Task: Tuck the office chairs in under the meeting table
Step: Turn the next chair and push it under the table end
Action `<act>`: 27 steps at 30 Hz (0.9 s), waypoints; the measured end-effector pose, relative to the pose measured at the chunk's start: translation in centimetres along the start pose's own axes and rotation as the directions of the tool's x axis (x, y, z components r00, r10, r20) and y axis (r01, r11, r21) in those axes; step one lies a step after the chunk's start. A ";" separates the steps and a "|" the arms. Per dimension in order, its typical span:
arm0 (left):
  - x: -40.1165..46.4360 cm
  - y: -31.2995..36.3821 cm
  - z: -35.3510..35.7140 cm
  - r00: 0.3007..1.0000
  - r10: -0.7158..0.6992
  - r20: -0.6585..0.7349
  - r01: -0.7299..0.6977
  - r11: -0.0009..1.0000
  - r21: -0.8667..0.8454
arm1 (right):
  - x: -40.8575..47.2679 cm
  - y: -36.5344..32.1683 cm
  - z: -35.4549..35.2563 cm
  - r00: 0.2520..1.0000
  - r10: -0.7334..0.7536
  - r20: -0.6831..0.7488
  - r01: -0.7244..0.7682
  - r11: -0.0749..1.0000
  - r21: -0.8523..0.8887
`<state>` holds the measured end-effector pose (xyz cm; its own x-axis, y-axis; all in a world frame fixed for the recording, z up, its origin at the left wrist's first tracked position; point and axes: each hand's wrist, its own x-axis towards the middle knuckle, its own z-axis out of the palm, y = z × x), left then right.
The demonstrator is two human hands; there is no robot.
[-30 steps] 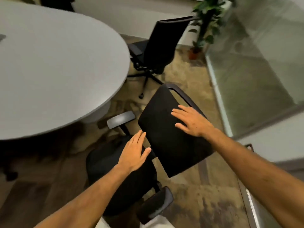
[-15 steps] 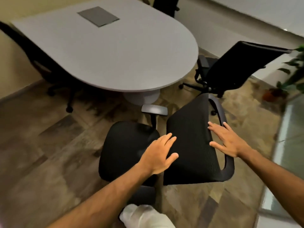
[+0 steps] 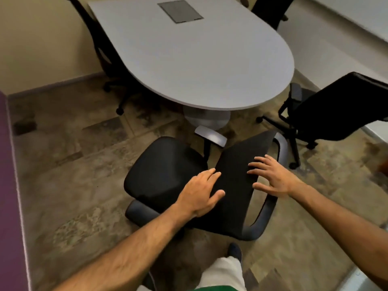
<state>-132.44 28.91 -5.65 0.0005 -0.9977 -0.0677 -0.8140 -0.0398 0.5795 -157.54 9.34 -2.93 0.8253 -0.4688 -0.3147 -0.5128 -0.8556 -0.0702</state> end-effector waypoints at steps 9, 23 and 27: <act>3.8 6.8 6.9 0.928 -0.312 0.205 0.333 0.939 -0.079 | 4.4 8.1 -0.2 0.961 -0.263 -0.081 0.257 0.963 -0.085; 0.5 13.3 10.9 0.854 -0.472 0.218 0.453 0.881 0.134 | -3.0 10.7 4.0 0.891 -0.425 -0.158 0.427 0.904 -0.023; -1.1 13.3 10.8 0.850 -0.482 0.212 0.427 0.866 0.259 | -5.0 10.3 4.7 0.889 -0.432 -0.150 0.433 0.901 -0.024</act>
<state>-149.58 30.10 -6.63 0.2697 -0.8172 -0.5094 -0.8553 -0.4463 0.2631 -168.02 3.94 -6.52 0.9910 -0.0806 -0.1071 -0.0988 -0.9793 -0.1768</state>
